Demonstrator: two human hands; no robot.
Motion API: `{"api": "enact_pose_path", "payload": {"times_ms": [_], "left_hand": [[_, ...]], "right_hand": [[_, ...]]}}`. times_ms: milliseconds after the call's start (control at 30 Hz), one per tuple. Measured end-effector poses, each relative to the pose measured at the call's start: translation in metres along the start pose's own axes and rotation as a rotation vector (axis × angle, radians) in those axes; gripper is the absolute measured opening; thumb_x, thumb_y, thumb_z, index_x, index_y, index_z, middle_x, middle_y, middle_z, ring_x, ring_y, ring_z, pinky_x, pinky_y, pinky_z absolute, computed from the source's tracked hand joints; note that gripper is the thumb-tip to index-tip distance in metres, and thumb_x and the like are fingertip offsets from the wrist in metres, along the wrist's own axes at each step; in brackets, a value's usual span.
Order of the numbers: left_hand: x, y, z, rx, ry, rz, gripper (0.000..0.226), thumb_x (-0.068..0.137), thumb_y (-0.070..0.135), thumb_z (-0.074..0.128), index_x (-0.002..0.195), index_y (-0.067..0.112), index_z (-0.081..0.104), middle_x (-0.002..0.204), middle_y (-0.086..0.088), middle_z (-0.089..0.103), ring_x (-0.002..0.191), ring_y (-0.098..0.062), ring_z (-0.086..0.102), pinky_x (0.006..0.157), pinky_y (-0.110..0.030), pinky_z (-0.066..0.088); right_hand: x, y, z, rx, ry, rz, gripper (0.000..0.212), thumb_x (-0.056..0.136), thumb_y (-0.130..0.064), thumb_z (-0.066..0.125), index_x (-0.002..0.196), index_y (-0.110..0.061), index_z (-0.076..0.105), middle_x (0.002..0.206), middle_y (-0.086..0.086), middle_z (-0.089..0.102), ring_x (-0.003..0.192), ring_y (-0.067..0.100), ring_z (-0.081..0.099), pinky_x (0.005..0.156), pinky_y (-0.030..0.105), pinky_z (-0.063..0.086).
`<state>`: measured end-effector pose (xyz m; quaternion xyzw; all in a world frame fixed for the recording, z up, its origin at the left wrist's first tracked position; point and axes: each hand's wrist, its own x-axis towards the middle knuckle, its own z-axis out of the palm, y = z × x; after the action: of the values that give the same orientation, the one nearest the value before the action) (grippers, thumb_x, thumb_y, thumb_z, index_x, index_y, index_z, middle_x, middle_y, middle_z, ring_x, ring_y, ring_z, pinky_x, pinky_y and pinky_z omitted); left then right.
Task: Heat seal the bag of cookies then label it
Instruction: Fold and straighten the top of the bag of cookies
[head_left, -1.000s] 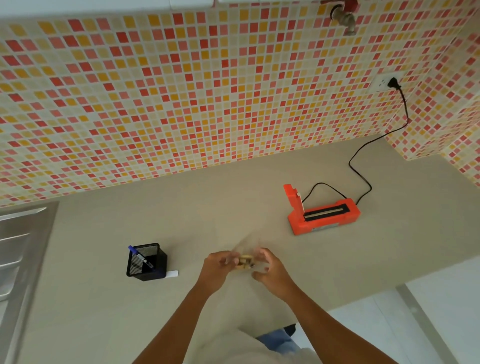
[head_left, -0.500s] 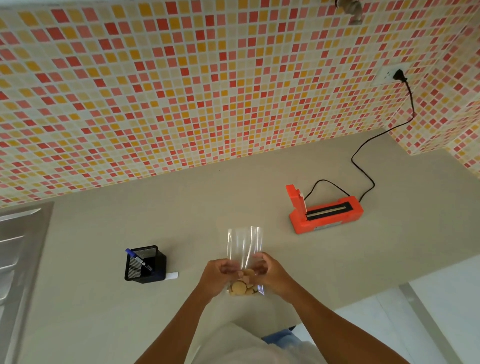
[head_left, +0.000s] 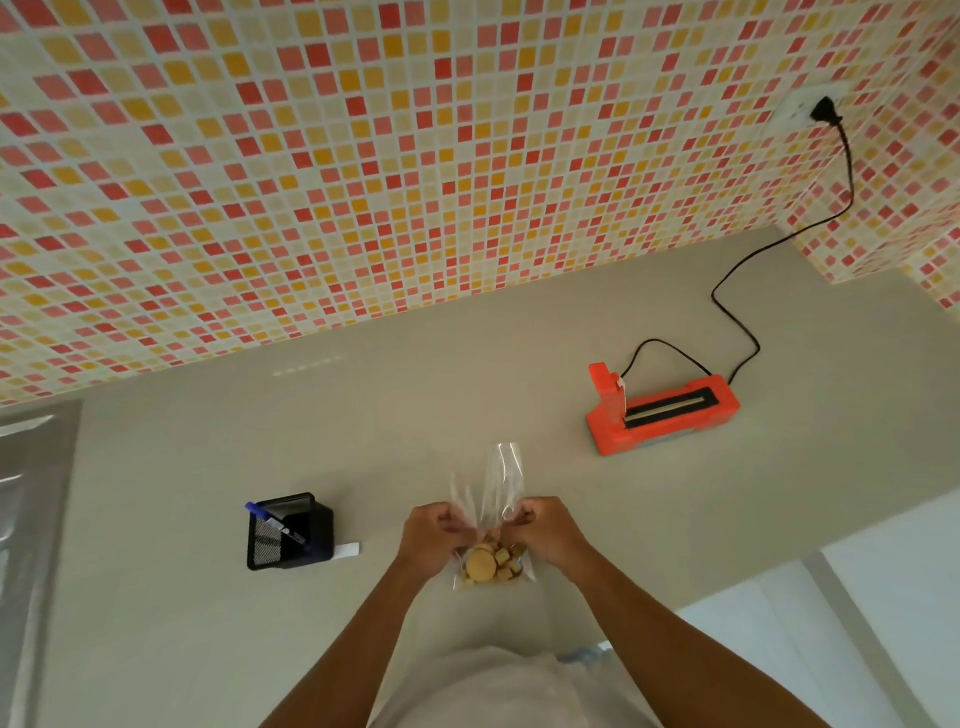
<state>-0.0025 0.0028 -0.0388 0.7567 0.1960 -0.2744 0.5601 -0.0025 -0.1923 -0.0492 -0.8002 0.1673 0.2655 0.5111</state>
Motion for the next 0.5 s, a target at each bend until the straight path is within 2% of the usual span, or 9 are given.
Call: {"api": "enact_pose_path", "payload": {"times_ms": [167,233,300,400,500], "left_hand": [[-0.003,0.005,0.000,-0.002,0.044,-0.038,0.029,0.061,0.012,0.091,0.071,0.000,0.068,0.063,-0.007,0.068,0.054,-0.018,0.063,0.052,-0.027,0.053],[-0.003,0.005,0.000,0.020,0.055,-0.042,0.028,0.059,0.016,0.091,0.069,0.005,0.067,0.065,-0.010,0.070,0.057,-0.021,0.064,0.055,-0.034,0.055],[-0.002,0.005,0.000,0.057,0.058,-0.044,0.036,0.056,0.025,0.090,0.077,0.004,0.069,0.072,-0.013,0.073,0.060,-0.022,0.066,0.058,-0.041,0.059],[0.002,0.001,0.000,0.087,0.063,-0.040,0.047,0.051,0.034,0.088,0.082,0.004,0.068,0.076,-0.014,0.073,0.062,-0.026,0.068,0.060,-0.049,0.059],[0.003,0.000,-0.001,0.095,0.087,-0.054,0.051,0.047,0.040,0.090,0.077,0.007,0.064,0.075,-0.015,0.071,0.066,-0.031,0.070,0.061,-0.051,0.059]], "right_hand": [[0.003,-0.006,0.001,-0.035,0.046,0.063,0.023,0.063,-0.018,0.087,0.056,-0.017,0.065,0.055,-0.003,0.061,0.055,0.008,0.056,0.058,0.023,0.047],[0.003,-0.010,0.002,-0.044,0.051,0.073,0.022,0.063,-0.016,0.086,0.056,-0.018,0.065,0.055,-0.003,0.061,0.054,0.009,0.058,0.059,0.025,0.049],[0.004,-0.014,0.002,-0.059,0.043,0.074,0.022,0.062,-0.016,0.087,0.058,-0.018,0.065,0.058,-0.003,0.064,0.057,0.011,0.061,0.060,0.026,0.051],[0.005,-0.017,0.005,-0.137,0.057,0.058,0.034,0.059,-0.021,0.088,0.053,-0.019,0.055,0.054,-0.004,0.058,0.053,0.009,0.056,0.051,0.020,0.045],[0.006,-0.016,0.010,-0.177,0.110,0.061,0.040,0.053,-0.030,0.089,0.052,-0.016,0.051,0.052,-0.001,0.054,0.049,0.009,0.050,0.048,0.023,0.040]]}}
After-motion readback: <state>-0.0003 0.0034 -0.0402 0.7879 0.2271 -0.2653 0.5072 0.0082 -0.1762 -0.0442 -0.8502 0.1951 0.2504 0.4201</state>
